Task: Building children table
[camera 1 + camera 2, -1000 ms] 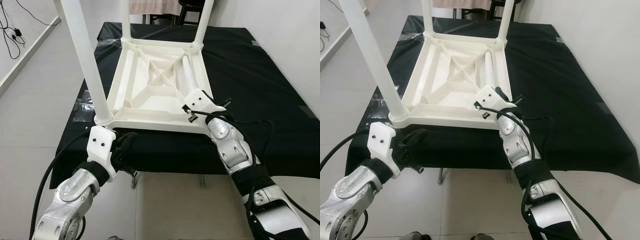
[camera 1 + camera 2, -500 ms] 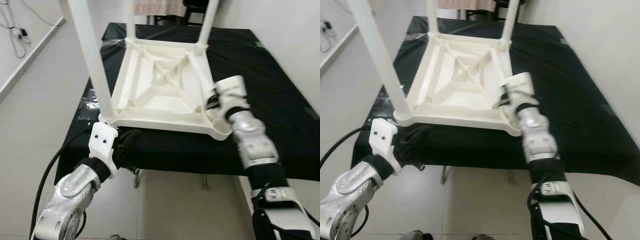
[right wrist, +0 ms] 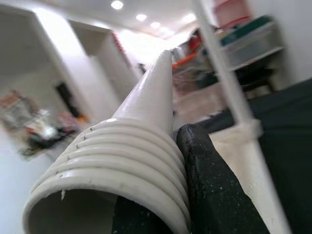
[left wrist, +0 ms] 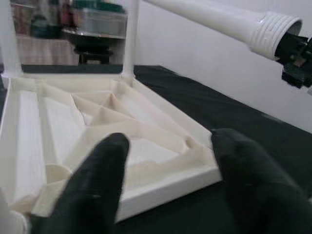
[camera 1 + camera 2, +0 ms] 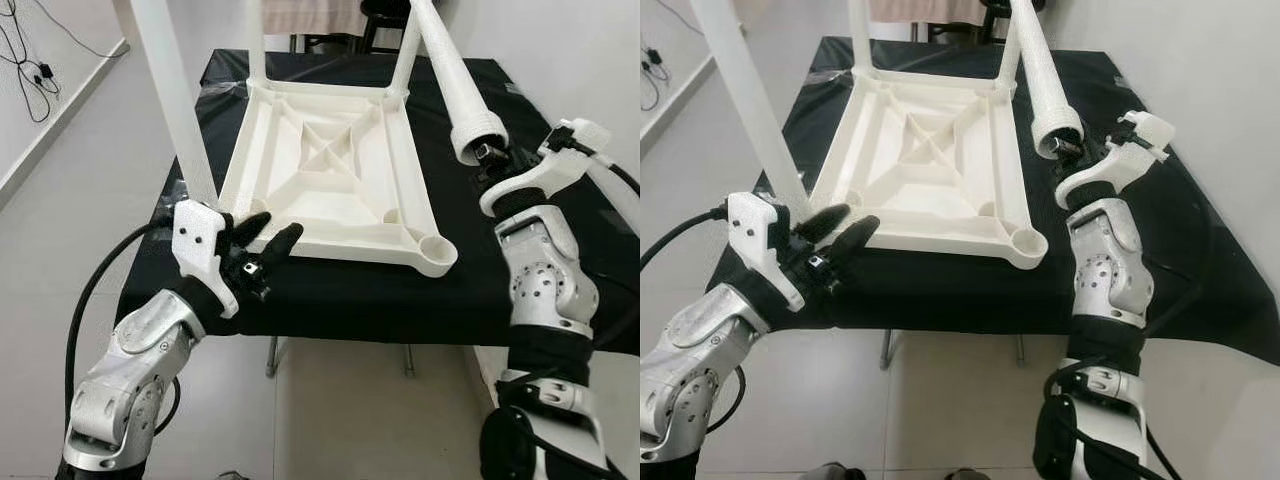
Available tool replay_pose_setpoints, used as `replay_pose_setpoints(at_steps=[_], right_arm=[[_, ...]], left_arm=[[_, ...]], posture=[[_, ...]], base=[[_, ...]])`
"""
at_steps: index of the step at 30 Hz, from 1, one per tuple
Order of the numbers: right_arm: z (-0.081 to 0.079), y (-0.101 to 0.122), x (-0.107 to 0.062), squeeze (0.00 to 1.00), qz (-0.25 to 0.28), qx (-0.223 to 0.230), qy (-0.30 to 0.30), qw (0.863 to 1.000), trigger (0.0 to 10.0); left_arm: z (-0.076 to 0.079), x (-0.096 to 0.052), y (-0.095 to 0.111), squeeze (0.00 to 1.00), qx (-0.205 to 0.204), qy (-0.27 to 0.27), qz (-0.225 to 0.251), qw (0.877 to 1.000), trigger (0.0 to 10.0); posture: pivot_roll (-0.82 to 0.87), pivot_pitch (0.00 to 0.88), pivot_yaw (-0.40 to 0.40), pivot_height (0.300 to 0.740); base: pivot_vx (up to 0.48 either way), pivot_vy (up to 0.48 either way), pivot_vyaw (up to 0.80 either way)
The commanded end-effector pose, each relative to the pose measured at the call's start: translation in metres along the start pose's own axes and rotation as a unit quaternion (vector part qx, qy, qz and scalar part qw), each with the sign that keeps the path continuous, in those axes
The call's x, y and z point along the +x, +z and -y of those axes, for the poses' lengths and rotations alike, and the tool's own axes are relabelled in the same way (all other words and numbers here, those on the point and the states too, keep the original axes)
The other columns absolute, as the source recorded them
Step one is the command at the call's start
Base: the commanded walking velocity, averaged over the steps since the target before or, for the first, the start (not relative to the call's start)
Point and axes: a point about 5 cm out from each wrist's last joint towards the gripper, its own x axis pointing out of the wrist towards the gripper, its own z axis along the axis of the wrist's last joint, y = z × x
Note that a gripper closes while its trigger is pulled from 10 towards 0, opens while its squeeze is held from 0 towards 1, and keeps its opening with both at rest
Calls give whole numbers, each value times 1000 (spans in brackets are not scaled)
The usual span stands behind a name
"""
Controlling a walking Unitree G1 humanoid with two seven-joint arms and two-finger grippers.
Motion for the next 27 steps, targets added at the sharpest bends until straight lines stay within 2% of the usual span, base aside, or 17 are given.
replay_pose_setpoints(at_steps=[1,2,5,12,13,14,15,16,24,25,26,27], right_arm=[[-2,7,-2,0,19,10,12,1000,10000],[-2,7,-2,0,19,10,12,1000,10000],[3,7,-6,0,24,47,12,999,10000],[6,4,-10,0,21,60,12,998,10000],[8,5,-11,0,28,73,9,997,10000],[13,10,-12,0,46,113,5,992,10000],[13,10,-12,0,46,113,5,992,10000],[16,13,-13,0,60,142,4,988,10000],[16,13,-13,0,60,142,4,988,10000],[18,19,-15,0,81,182,12,980,10000],[7,34,-20,0,120,248,92,957,10000],[7,34,-20,0,120,248,92,957,10000]], left_arm=[[1,0,-2,1000,-12,-4,-4,1000,10000],[1,0,-2,1000,-12,-4,-4,1000,10000],[-2,4,4,1000,-18,-7,9,1000,10000],[-5,8,7,1000,-25,-5,18,1000,10000],[-5,9,9,1000,-30,-5,22,999,10000],[-6,12,14,1000,-42,-6,34,999,10000],[-6,12,14,1000,-42,-6,34,999,10000],[-6,13,17,1000,-50,-8,43,998,10000],[-6,13,17,1000,-50,-8,43,998,10000],[-7,16,22,1000,-60,-10,55,997,10000],[-7,27,41,247,-105,-50,95,989,10000],[-7,27,41,247,-105,-50,95,989,10000]], posture=[[1,89,-59,740],[1,89,-59,740],[4,87,-64,740],[1,87,-65,740],[1,88,-65,740],[1,88,-65,740],[1,88,-65,740],[2,88,-65,740],[2,88,-65,740],[4,87,-65,740],[-5,77,-44,740],[-5,77,-44,740]], base=[[0,0,0],[0,0,0],[0,0,0],[0,0,0],[0,0,0],[0,0,0],[0,0,0],[0,0,0],[0,0,0],[0,0,0],[0,0,0],[0,0,0]])
